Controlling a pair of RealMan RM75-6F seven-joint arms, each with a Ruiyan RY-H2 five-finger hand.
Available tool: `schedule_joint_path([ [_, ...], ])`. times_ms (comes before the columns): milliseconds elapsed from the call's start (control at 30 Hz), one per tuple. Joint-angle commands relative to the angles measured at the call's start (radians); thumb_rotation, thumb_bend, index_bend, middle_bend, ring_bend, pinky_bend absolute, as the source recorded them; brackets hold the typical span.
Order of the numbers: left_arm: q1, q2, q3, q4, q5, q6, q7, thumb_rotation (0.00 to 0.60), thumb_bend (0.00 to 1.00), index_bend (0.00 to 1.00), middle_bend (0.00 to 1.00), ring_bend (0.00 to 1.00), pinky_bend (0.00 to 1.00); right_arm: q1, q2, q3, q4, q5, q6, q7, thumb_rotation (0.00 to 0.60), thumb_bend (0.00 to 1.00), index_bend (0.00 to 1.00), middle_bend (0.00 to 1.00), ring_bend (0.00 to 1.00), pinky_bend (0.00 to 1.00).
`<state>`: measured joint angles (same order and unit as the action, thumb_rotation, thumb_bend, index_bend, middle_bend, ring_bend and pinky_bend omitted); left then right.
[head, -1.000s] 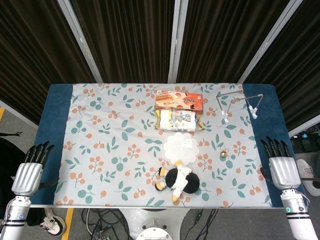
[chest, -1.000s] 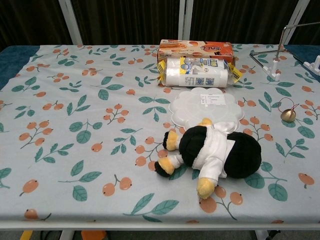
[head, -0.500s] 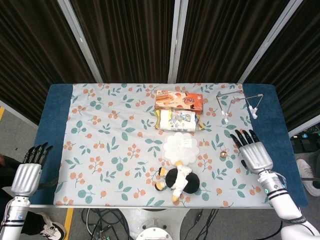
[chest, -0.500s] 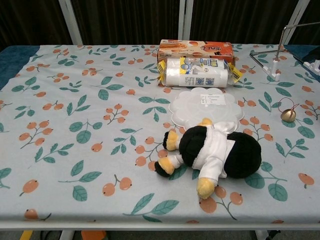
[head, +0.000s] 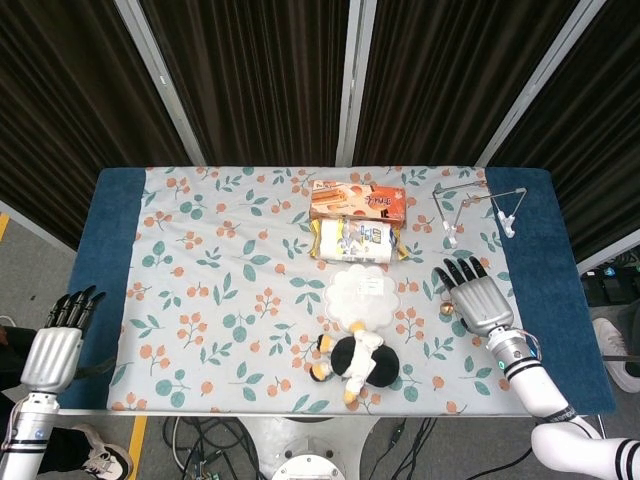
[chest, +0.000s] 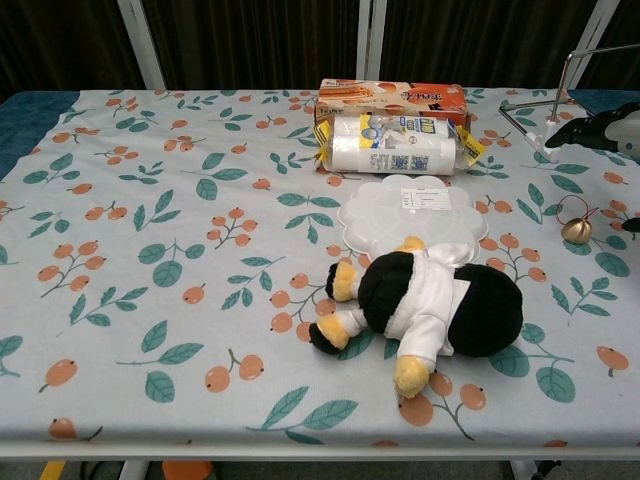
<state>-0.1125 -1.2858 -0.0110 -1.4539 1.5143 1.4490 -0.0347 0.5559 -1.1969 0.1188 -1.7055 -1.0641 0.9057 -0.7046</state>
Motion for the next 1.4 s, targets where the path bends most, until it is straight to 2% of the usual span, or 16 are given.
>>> schedule_joint_path([
  [33, 0.001, 0.000, 0.001, 0.002, -0.001, 0.000, -0.002, 0.600, 0.02, 0.09, 0.00, 0.00, 0.02, 0.007, -0.010, -0.007, 0.009, 0.005, 0.005, 0.000, 0.600, 0.12, 0.10, 0.00, 0.00, 0.00],
  [133, 0.001, -0.002, 0.001, 0.006, -0.001, -0.001, -0.006, 0.600, 0.02, 0.09, 0.00, 0.00, 0.02, 0.017, -0.023, -0.017, 0.023, 0.012, 0.010, 0.000, 0.600, 0.12, 0.16, 0.00, 0.00, 0.00],
  [433, 0.004, -0.003, 0.002, 0.013, -0.003, 0.000, -0.015, 0.600, 0.02, 0.09, 0.00, 0.00, 0.02, 0.039, -0.054, -0.036, 0.058, 0.028, 0.020, 0.010, 0.600, 0.12, 0.27, 0.00, 0.00, 0.00],
  [1400, 0.008, 0.000, 0.001, 0.013, -0.004, 0.000, -0.022, 0.600, 0.02, 0.09, 0.00, 0.00, 0.02, 0.093, -0.096, -0.067, 0.101, 0.089, 0.040, 0.014, 0.600, 0.16, 0.45, 0.00, 0.00, 0.00],
])
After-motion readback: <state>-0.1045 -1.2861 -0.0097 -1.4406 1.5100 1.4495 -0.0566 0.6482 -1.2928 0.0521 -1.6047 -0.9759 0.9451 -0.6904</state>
